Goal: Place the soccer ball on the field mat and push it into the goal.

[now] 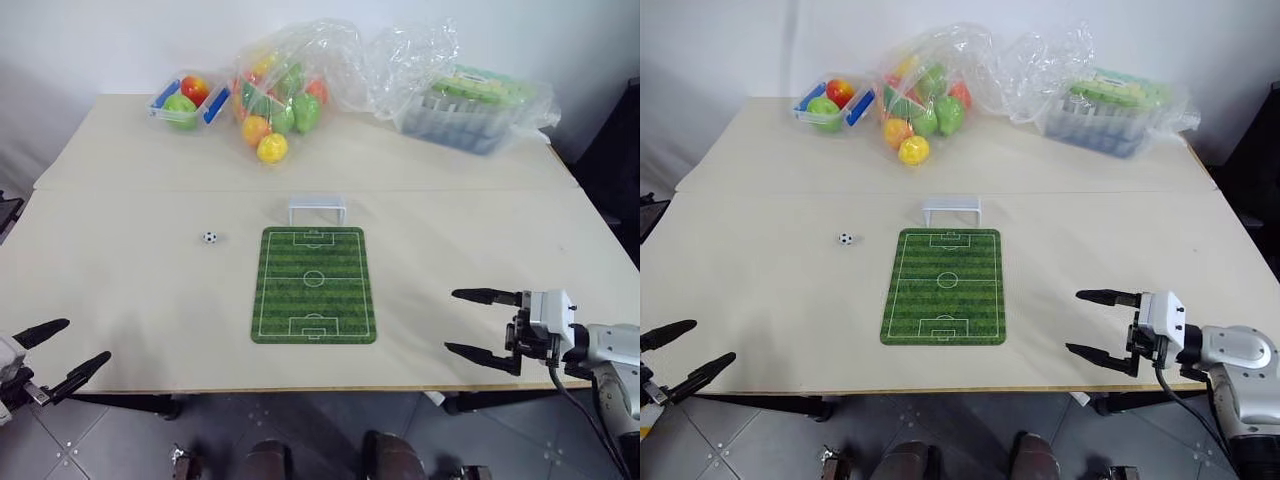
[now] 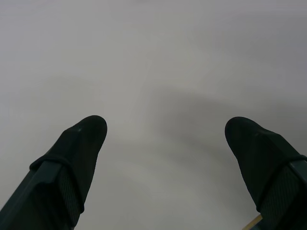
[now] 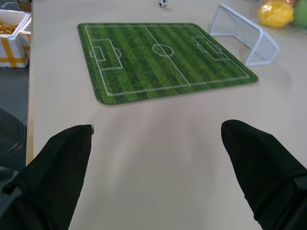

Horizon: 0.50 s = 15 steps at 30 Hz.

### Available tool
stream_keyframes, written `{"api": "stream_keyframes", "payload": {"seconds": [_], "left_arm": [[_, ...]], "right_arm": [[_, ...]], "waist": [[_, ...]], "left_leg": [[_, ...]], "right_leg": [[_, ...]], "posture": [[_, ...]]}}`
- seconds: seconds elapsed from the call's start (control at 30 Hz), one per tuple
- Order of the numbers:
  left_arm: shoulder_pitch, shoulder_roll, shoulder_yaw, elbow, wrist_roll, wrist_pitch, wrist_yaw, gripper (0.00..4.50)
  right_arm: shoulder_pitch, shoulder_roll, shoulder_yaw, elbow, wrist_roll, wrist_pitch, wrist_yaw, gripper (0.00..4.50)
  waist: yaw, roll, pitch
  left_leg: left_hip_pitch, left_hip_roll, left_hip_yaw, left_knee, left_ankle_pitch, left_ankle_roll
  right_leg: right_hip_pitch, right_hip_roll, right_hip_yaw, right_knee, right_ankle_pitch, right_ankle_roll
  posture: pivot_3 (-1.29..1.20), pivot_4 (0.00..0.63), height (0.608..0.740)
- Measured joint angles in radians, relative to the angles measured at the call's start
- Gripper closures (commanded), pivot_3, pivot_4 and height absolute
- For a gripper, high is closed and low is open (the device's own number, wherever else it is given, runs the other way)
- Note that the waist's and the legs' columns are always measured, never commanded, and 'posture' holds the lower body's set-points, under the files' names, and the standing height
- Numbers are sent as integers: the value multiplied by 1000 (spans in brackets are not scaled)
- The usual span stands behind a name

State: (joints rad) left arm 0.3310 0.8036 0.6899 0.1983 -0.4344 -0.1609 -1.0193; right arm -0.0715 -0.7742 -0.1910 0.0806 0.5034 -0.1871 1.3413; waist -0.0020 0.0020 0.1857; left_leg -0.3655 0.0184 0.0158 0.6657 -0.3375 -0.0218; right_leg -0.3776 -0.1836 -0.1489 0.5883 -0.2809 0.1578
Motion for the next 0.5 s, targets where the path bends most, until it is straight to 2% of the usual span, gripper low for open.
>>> {"api": "stream_keyframes", "payload": {"seconds": [0.07,0.23,0.4,0.5], "left_arm": [[-2,-5,-3,-7,-3,6,2,8],[-25,-55,0,-28,-91,126,25,8],[-58,-178,26,-21,-174,191,95,8],[-83,-218,14,10,-171,187,128,8]], "right_arm": [[-4,5,4,0,-7,-2,-4,0],[-32,124,19,-69,48,39,-78,0],[-80,286,18,-161,121,78,-237,0],[-83,317,23,-163,118,73,-260,0]], "waist": [[1,0,0],[1,0,0],[0,0,0],[4,-1,0]], "left_leg": [[0,0,0,0,0,0],[0,0,0,0,0,0],[1,0,0,1,0,0],[1,0,0,1,0,0]], "right_leg": [[0,0,0,0,0,0],[0,0,0,1,0,0],[0,0,1,2,0,0],[0,0,1,2,0,0]], "posture": [[0,150,740],[0,150,740],[0,150,740],[0,150,740]]}}
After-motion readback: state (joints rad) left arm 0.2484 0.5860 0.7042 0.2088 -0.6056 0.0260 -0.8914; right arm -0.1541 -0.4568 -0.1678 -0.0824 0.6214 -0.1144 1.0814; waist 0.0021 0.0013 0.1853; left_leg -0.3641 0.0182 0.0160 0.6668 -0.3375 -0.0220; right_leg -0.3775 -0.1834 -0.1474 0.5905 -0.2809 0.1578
